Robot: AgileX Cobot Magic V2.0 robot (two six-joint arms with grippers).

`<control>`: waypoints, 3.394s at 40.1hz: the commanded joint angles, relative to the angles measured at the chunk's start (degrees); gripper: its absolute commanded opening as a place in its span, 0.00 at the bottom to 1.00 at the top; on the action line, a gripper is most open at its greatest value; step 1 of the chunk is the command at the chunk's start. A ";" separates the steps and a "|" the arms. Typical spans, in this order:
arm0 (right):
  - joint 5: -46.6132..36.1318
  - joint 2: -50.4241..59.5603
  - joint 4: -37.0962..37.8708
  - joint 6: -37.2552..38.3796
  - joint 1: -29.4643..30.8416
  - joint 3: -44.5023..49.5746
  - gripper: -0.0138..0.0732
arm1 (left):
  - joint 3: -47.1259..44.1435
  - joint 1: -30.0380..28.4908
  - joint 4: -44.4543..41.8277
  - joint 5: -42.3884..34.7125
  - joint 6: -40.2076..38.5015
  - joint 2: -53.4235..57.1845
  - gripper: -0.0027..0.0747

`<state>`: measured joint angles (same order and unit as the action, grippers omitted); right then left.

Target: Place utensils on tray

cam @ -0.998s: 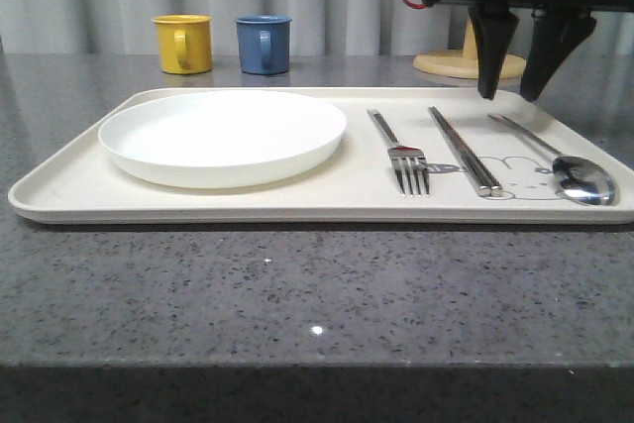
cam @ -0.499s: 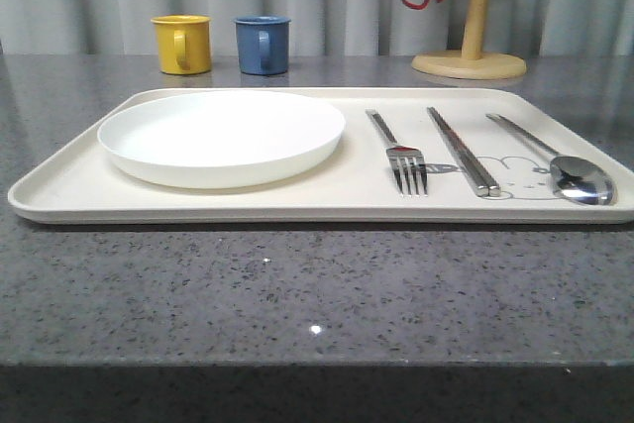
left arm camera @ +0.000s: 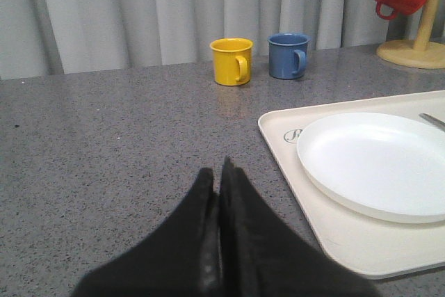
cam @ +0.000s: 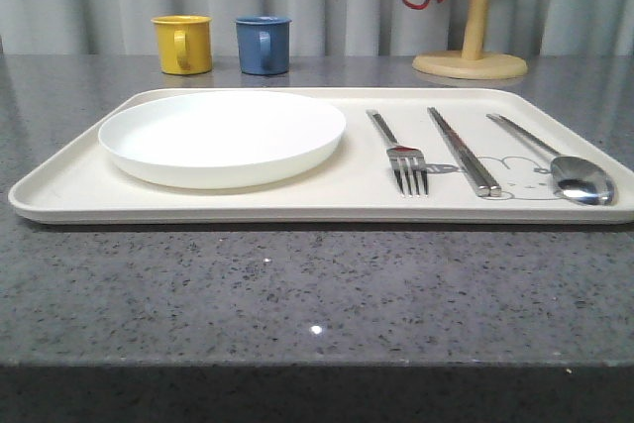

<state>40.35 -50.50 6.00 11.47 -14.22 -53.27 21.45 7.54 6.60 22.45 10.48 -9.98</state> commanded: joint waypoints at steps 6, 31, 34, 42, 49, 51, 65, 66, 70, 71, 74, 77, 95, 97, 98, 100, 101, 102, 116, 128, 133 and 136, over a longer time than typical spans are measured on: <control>-16.95 24.04 1.42 -0.83 0.10 19.38 0.08 | 1.55 0.02 0.70 -4.20 -0.54 -0.61 0.01; -16.05 41.75 1.37 -0.78 0.10 29.20 0.08 | 1.55 0.02 0.70 -4.20 -0.54 -0.61 0.01; -16.05 41.75 1.37 -0.78 0.10 29.20 0.08 | 1.55 0.02 0.70 -4.20 -0.54 -0.61 0.01; -16.05 41.75 1.37 -0.78 0.10 29.20 0.08 | 1.55 0.02 0.70 -4.20 -0.54 -0.61 0.01; -16.05 41.75 1.37 -0.78 0.10 29.20 0.08 | 1.55 0.02 0.70 -4.20 -0.54 -0.61 0.01; -16.05 41.75 1.37 -0.78 0.10 29.20 0.08 | 1.55 0.02 0.70 -4.20 -0.54 -0.61 0.01; -16.05 41.75 1.37 -0.78 0.10 29.20 0.08 | -7.74 -1.00 -2.38 -10.85 -0.54 5.99 0.01; -16.05 41.75 1.37 -0.78 0.10 29.20 0.08 | -8.66 -1.19 -2.38 -10.89 -0.54 6.91 0.01; -16.05 41.75 1.37 -0.78 0.10 29.20 0.08 | -12.93 -3.05 -2.38 -11.14 -0.84 11.29 0.01; -16.05 41.75 1.37 -0.78 0.10 29.20 0.08 | -14.10 -3.45 -2.38 -11.30 -1.33 12.00 0.01; -15.94 41.75 1.37 -0.78 0.10 29.20 0.08 | -16.73 -5.17 -2.50 -12.97 -3.48 11.54 0.01; -15.88 41.75 1.37 -0.78 0.10 29.20 0.08 | -19.10 -6.13 -2.50 -14.48 -4.07 11.72 0.01; -15.75 41.75 1.37 -0.78 0.10 29.20 0.08 | -21.84 -6.16 -2.50 -17.96 -4.07 11.72 0.01; -15.75 41.75 1.37 -0.78 0.10 29.20 0.08 | -21.84 -6.16 -2.50 -17.96 -4.07 11.72 0.01; -15.75 41.75 1.37 -0.78 0.10 29.20 0.08 | -21.84 -6.16 -2.50 -17.96 -4.07 11.72 0.01; -15.75 41.75 1.37 -0.78 0.10 29.20 0.08 | -21.84 -6.16 -2.50 -17.96 -4.07 11.72 0.01; -15.75 41.75 1.37 -0.78 0.10 29.20 0.08 | -21.84 -6.16 -2.50 -17.96 -4.07 11.72 0.01; -15.75 41.75 1.37 -0.78 0.10 29.20 0.08 | -21.84 -6.16 -2.50 -17.96 -4.07 11.72 0.01; -15.75 41.75 1.37 -0.78 0.10 29.20 0.08 | -21.84 -6.16 -2.50 -17.96 -4.07 11.72 0.01; -23.22 43.44 1.89 -3.74 2.17 34.97 0.08 | -21.84 -6.16 -2.50 -17.96 -4.07 11.72 0.01; -31.61 46.56 -6.00 -11.91 6.54 42.68 0.08 | -21.84 -6.16 -2.50 -17.96 -4.07 11.72 0.01; -34.09 48.55 -10.44 -12.91 9.59 47.00 0.08 | -21.84 -6.16 -2.50 -17.96 -4.07 11.72 0.01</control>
<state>14.62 -3.20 0.00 1.45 -7.50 -8.73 -0.59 1.56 3.88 9.54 6.95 0.31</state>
